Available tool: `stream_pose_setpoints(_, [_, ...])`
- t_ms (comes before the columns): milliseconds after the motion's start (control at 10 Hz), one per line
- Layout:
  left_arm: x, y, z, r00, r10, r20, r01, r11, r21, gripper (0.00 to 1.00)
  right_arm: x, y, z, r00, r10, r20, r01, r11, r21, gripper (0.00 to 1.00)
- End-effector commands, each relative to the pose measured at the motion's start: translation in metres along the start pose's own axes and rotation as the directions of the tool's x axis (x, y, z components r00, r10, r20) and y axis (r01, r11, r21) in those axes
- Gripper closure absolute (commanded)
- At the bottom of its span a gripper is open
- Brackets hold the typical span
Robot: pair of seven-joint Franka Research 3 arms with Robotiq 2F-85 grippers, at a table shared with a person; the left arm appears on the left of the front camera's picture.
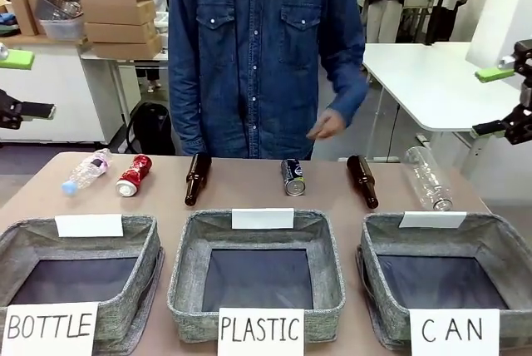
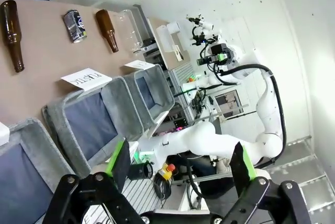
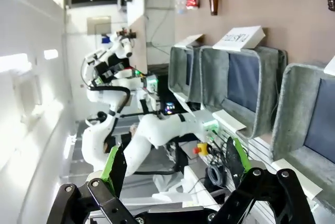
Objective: Sort the can waste into the basket.
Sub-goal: Pick up the can waste from the table and place it in the right Fabric basket.
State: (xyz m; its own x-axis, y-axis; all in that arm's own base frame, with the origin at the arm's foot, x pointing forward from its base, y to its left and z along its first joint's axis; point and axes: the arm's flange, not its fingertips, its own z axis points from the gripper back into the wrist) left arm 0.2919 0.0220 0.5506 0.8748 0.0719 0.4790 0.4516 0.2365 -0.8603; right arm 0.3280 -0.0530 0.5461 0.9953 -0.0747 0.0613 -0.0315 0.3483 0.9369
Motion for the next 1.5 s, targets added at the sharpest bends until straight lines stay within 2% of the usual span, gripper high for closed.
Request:
stream_pose_setpoints(0, [0.003,0.0,0.0,1.0,-0.029,0.001,0.029,0.999,-0.015,0.0,-0.001,0.0,0.007,0.999,0.038,-0.008,-0.038,0.999,-0.018,0.0])
stream_pose_setpoints(300, [-0.002,-0.001,0.002,1.0,-0.005,-0.005,0.005,1.0,0.002,0.0,-0.001,0.0,0.007,0.999,0.038,-0.008,-0.038,0.999,-0.018,0.0])
stream_pose_setpoints(400, [0.001,-0.011,0.01,0.999,-0.032,-0.025,0.035,0.994,0.107,0.0,-0.001,0.0,0.007,0.999,0.038,-0.008,-0.038,0.999,-0.018,0.0])
stream_pose_setpoints(500, [0.019,-0.006,0.005,0.998,0.001,-0.069,0.015,0.971,0.239,0.0,-0.001,0.0,0.007,0.999,0.038,-0.008,-0.038,0.999,-0.018,0.0])
stream_pose_setpoints(600, [0.04,0.009,-0.009,0.988,0.067,-0.143,-0.009,0.927,0.376,0.0,-0.001,0.0,0.007,0.999,0.038,-0.008,-0.038,0.999,-0.018,0.0])
stream_pose_setpoints(700, [0.055,0.021,-0.025,0.954,0.11,-0.279,0.044,0.869,0.493,0.0,-0.001,0.0,0.007,0.999,0.038,-0.008,-0.038,0.999,-0.018,0.0])
stream_pose_setpoints(800, [0.067,0.033,-0.037,0.941,0.15,-0.304,0.096,0.743,0.663,0.0,-0.001,0.0,0.007,0.999,0.038,-0.008,-0.038,0.999,-0.018,0.0])
stream_pose_setpoints(900, [0.07,0.036,-0.044,0.952,0.154,-0.264,0.109,0.636,0.764,0.0,-0.001,0.0,0.007,0.999,0.038,-0.008,-0.038,0.999,-0.018,0.0])
stream_pose_setpoints(1000, [0.07,0.038,-0.054,0.937,0.147,-0.316,0.176,0.583,0.793,0.0,-0.001,0.0,0.007,0.999,0.038,-0.008,-0.038,0.999,-0.018,0.0])
stream_pose_setpoints(1100, [0.076,0.035,-0.056,0.974,0.048,-0.222,0.165,0.525,0.835,0.0,-0.001,0.0,0.007,0.999,0.038,-0.008,-0.038,0.999,-0.018,0.0])
stream_pose_setpoints(1200, [0.079,0.023,-0.056,0.998,-0.003,-0.058,0.044,0.678,0.734,0.0,-0.001,0.0,0.007,0.999,0.038,-0.008,-0.038,0.999,-0.018,0.0])
stream_pose_setpoints(1300, [0.079,0.04,-0.059,0.959,0.049,-0.28,0.199,0.59,0.783,0.0,-0.001,0.0,0.007,0.999,0.038,-0.008,-0.038,0.999,-0.018,0.0])
stream_pose_setpoints(1400, [0.079,0.04,-0.059,0.959,0.049,-0.28,0.199,0.59,0.783,0.0,-0.001,0.0,0.007,0.999,0.038,-0.008,-0.038,0.999,-0.018,0.0])
